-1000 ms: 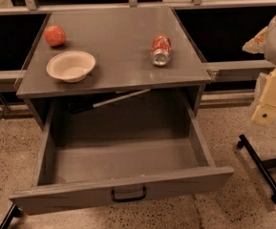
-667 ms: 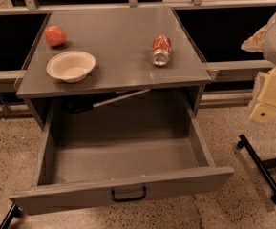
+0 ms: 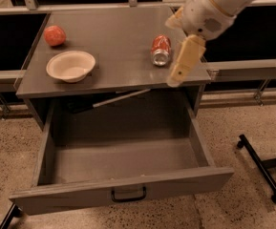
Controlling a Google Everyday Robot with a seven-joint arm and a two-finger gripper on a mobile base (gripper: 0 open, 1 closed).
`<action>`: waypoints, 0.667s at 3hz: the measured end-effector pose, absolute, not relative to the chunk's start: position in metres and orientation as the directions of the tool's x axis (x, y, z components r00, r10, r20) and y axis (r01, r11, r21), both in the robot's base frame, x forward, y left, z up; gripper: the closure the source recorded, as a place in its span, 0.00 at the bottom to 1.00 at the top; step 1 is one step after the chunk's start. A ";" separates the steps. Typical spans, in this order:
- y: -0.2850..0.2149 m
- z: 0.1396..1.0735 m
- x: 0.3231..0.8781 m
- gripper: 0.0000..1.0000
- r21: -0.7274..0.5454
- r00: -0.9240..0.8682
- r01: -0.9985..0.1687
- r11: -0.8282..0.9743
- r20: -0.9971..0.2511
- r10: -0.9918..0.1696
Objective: Place apple into top drawer
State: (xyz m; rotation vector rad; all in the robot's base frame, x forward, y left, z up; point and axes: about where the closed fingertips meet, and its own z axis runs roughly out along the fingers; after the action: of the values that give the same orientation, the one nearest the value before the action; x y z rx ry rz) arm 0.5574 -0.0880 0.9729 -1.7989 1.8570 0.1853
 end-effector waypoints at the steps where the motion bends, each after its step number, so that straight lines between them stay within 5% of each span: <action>1: -0.010 0.987 0.606 0.00 -0.285 0.143 -0.958 0.046 -0.607 -0.782; 2: 0.053 1.004 0.645 0.00 -0.258 0.062 -0.949 0.182 -0.717 -0.695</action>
Offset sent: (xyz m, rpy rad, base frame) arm 0.1284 0.2008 0.0267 0.4299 -0.0067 -0.1628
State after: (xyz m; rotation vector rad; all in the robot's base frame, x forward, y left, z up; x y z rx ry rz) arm 0.6447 0.0532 1.0041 -1.5732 1.6932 0.4187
